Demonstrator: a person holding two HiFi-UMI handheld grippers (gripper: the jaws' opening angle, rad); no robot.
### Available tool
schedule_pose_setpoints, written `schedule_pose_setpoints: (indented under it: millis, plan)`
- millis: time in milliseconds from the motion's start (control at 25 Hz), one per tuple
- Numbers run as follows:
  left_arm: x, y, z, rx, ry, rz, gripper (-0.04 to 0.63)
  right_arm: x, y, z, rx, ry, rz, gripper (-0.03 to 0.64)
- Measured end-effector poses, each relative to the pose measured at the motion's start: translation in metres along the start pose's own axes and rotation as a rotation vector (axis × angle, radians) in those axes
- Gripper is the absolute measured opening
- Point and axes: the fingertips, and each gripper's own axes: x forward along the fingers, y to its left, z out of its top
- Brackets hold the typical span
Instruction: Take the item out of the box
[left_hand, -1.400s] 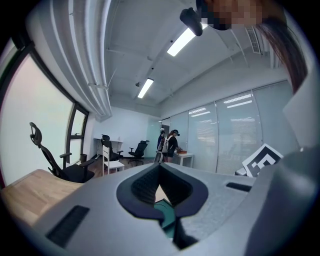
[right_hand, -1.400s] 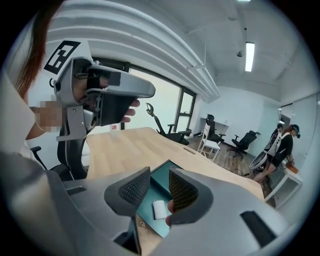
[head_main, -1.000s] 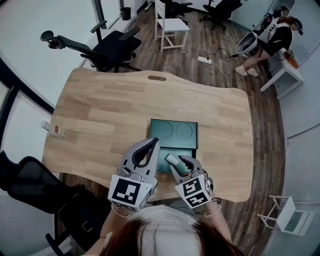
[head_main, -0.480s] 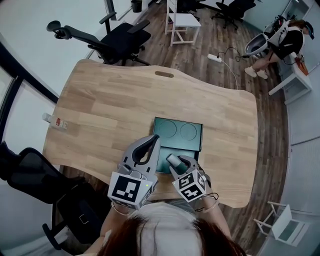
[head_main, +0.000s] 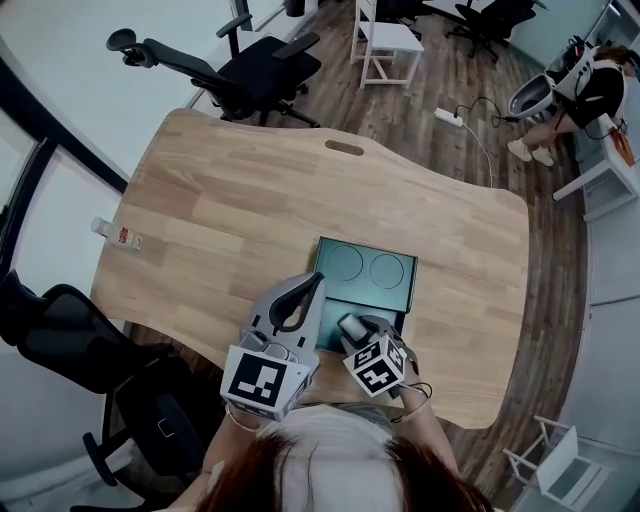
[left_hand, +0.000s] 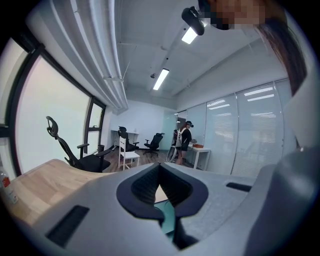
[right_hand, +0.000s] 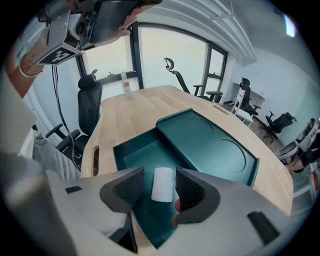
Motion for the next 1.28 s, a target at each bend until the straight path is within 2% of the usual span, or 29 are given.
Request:
schedule_pose_setpoints:
  millis: [200,360,840,1280]
  plan:
    - [0.005,0.006,-0.006,-0.003,0.032,0.012,0.004,0.018,-0.003,-0.008,-0.001,0.052,0.024,0.215]
    - [0.006,0.006,-0.013,-0.034,0.073,0.028,0.004,0.028,-0.003,-0.013,-0.001,0.084,0.049,0.219]
    - [0.016,0.009,-0.018,-0.042,0.101,0.026,0.005,0.046,-0.006,-0.025,0.021,0.152,0.082,0.221]
    - [0.015,0.012,-0.021,-0.037,0.105,0.024,0.005,0.058,-0.002,-0.034,0.036,0.173,0.086,0.219]
